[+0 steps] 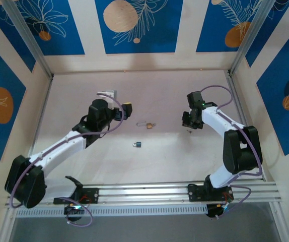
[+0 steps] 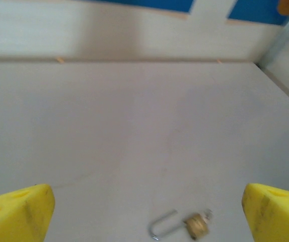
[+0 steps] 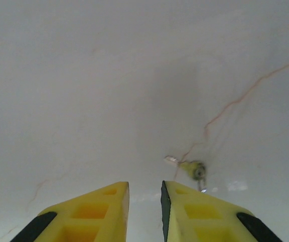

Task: Unlock with the key

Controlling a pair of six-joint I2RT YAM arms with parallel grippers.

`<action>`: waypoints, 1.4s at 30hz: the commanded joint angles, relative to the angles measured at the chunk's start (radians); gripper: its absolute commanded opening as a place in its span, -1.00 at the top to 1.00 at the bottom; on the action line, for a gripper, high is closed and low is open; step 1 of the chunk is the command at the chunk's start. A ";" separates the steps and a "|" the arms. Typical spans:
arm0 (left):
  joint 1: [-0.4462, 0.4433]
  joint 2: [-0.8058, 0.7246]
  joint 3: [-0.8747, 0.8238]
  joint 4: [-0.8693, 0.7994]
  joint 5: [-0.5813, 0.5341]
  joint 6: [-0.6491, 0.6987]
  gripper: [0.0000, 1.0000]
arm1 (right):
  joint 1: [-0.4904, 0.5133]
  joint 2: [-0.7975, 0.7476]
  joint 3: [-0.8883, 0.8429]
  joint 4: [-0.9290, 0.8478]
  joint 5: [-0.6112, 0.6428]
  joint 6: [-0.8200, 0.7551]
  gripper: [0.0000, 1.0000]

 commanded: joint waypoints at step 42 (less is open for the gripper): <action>-0.086 0.153 0.109 0.006 0.421 -0.140 -0.75 | -0.079 0.100 -0.058 -0.003 -0.023 0.013 0.62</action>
